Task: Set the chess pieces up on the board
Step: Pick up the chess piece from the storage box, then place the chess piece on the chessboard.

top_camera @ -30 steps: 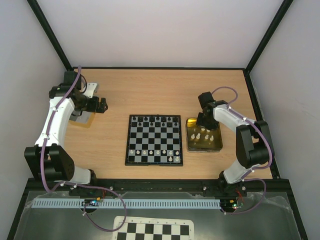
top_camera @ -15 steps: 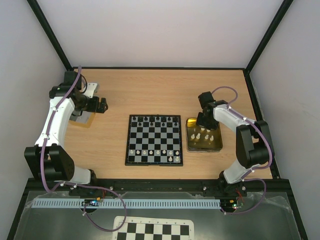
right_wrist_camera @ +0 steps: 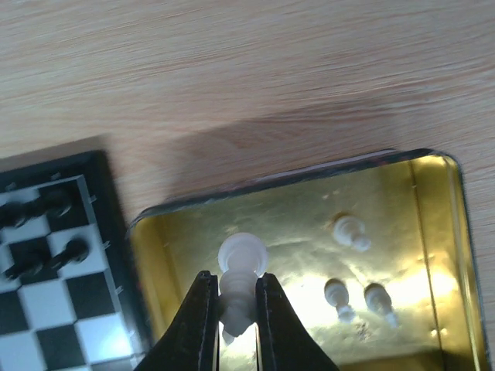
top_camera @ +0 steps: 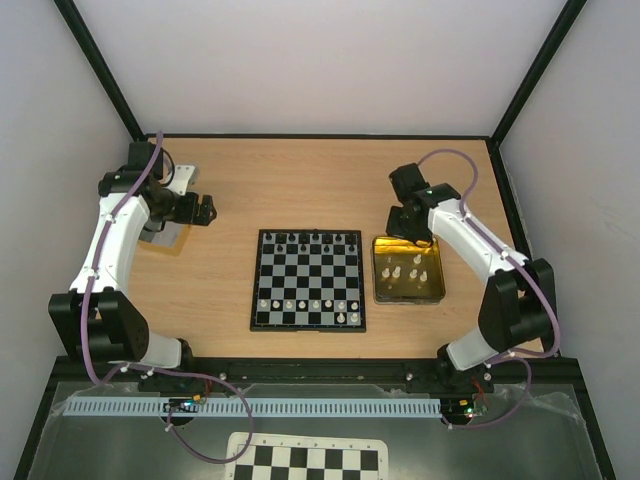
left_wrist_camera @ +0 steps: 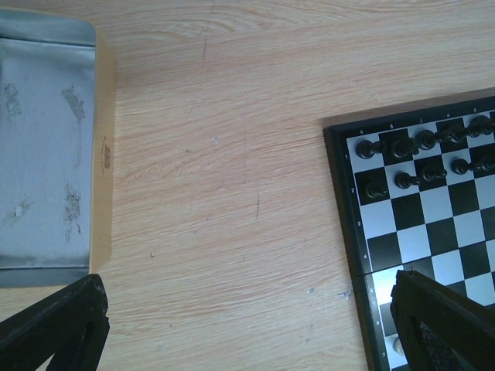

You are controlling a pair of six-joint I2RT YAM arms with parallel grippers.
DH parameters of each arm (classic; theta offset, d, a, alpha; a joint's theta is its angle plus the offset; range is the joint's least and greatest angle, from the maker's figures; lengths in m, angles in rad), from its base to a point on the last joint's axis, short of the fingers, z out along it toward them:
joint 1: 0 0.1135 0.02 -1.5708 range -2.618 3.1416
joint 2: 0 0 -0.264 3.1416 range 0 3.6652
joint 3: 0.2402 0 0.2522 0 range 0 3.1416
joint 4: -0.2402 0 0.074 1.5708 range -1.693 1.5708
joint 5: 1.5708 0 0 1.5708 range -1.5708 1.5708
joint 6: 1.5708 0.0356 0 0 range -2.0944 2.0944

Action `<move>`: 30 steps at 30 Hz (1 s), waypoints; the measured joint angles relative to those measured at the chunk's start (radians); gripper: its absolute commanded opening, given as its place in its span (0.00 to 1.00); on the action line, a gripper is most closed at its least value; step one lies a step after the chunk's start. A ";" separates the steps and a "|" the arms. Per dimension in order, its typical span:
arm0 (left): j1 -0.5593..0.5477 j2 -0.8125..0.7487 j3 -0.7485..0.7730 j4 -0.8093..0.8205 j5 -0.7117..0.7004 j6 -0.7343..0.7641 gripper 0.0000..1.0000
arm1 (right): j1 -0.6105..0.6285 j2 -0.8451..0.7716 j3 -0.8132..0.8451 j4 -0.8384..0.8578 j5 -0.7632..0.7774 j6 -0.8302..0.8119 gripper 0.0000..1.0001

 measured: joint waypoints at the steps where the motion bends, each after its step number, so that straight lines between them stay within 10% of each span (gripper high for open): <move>1: -0.001 0.000 0.002 0.000 0.000 0.000 0.99 | 0.019 -0.008 0.012 -0.013 0.004 0.004 0.02; 21: -0.034 0.004 0.032 0.011 0.010 -0.021 0.99 | 0.690 -0.034 0.053 -0.083 0.004 0.372 0.02; 30: -0.040 0.004 0.032 0.024 0.014 -0.023 0.99 | 0.811 -0.009 -0.006 -0.040 -0.001 0.462 0.02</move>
